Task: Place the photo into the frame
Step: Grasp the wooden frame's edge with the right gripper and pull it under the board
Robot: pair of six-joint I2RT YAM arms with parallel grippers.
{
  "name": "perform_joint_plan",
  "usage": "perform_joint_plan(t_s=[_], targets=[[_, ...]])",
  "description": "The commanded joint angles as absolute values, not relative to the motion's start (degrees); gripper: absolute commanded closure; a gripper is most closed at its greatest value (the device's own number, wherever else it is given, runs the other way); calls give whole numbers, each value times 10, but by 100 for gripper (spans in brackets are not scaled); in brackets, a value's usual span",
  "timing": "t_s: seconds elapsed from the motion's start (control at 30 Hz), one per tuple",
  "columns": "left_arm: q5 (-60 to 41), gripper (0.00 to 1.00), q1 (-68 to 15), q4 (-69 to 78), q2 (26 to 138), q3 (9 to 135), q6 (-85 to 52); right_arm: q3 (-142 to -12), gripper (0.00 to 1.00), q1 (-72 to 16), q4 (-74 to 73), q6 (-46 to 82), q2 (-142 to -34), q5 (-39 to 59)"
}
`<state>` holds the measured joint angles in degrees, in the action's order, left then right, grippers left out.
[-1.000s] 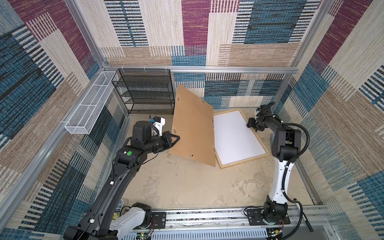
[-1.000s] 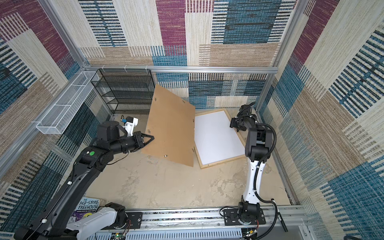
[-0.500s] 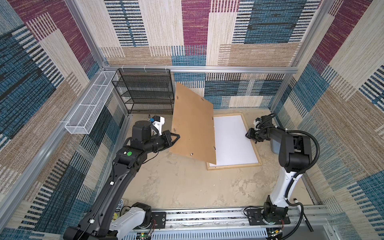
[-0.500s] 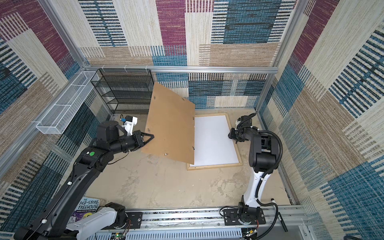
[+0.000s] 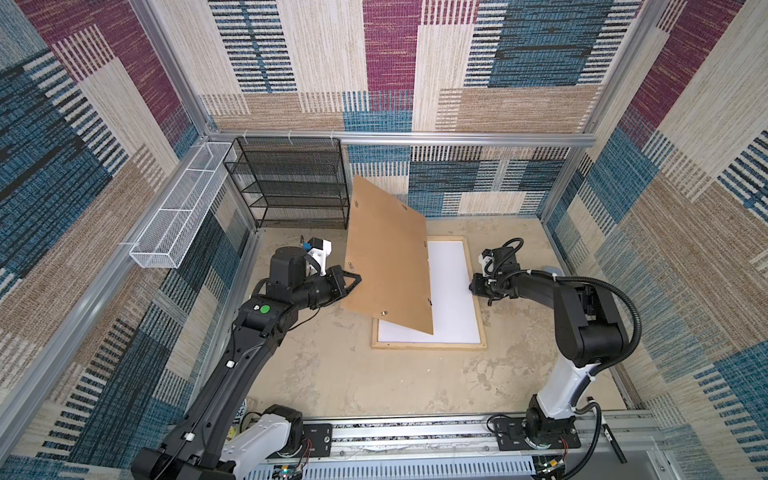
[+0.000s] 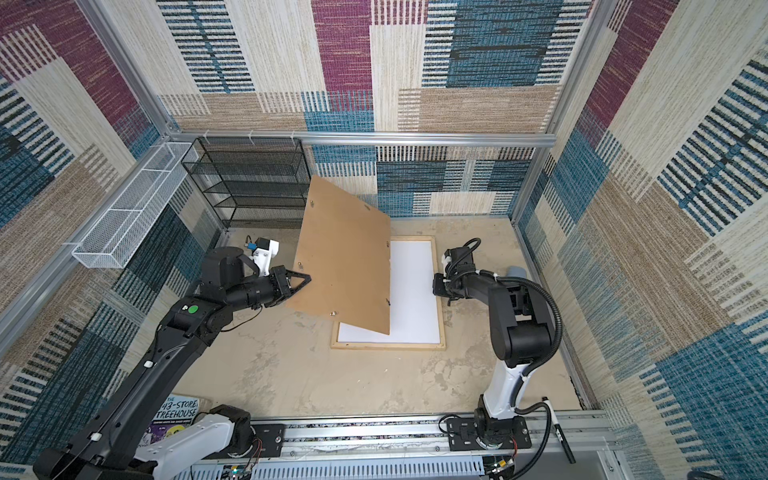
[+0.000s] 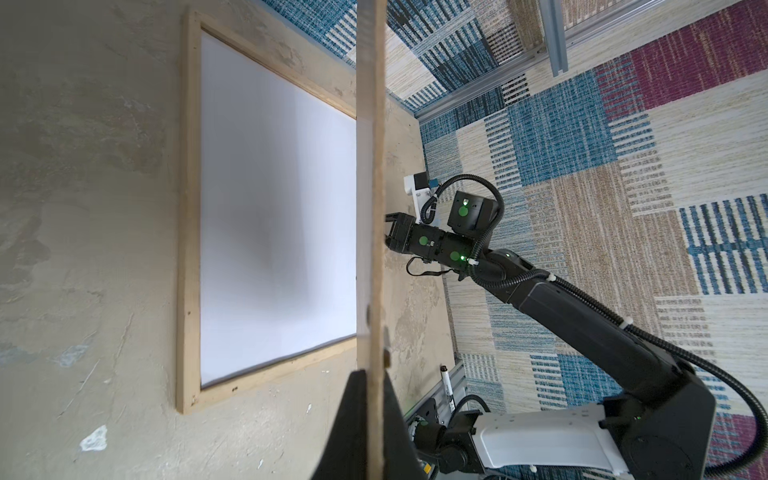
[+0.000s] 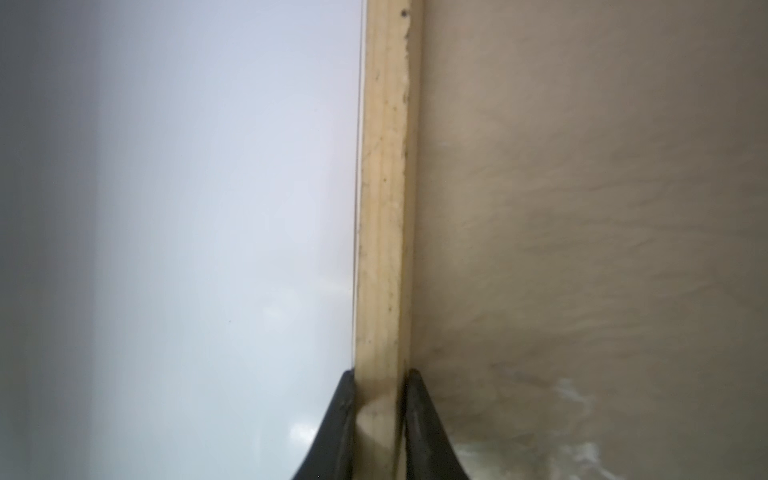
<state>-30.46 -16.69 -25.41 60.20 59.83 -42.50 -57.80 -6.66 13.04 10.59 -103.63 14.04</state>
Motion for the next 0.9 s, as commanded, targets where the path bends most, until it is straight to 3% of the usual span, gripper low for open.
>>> perform_joint_plan(t_s=[0.0,0.2,0.53,0.87], targets=[[-320,100,-168,-180,593,582,-442,-561,83,-85,146,124,-1029,173],[-276,100,-172,-180,545,532,-481,-563,78,-89,144,147,-1021,180],[-242,100,-216,-49,492,389,-583,-565,49,-87,125,178,-1025,224],[-211,100,-253,3,471,344,-583,-537,49,-88,95,192,-1017,227]])
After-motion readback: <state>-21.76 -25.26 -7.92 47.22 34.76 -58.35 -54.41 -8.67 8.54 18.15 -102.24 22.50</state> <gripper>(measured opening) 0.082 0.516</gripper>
